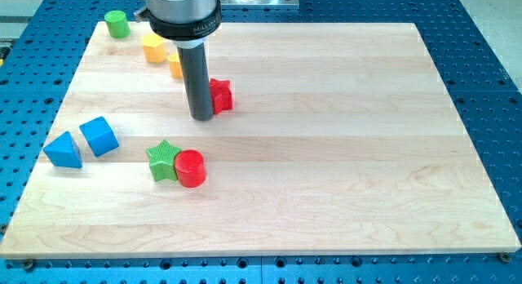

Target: Move green star to the center of the board

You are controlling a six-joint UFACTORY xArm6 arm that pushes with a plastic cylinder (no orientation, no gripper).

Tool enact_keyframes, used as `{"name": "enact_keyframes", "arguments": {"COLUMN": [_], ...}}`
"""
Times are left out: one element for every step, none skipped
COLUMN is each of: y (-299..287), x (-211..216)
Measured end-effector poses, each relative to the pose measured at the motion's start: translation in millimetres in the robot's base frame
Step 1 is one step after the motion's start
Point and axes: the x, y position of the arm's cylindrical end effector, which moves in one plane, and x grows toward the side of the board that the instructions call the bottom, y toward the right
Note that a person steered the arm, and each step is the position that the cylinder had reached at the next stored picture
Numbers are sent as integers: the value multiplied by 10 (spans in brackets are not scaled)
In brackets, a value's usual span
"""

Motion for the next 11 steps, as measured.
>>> {"name": "enact_keyframes", "arguments": {"y": [15,23,-172,-459,-819,-836,-818,-622,-289,-325,-44], "x": [-50,-56,69,239,570,901,1074,1209,979,950,882]}}
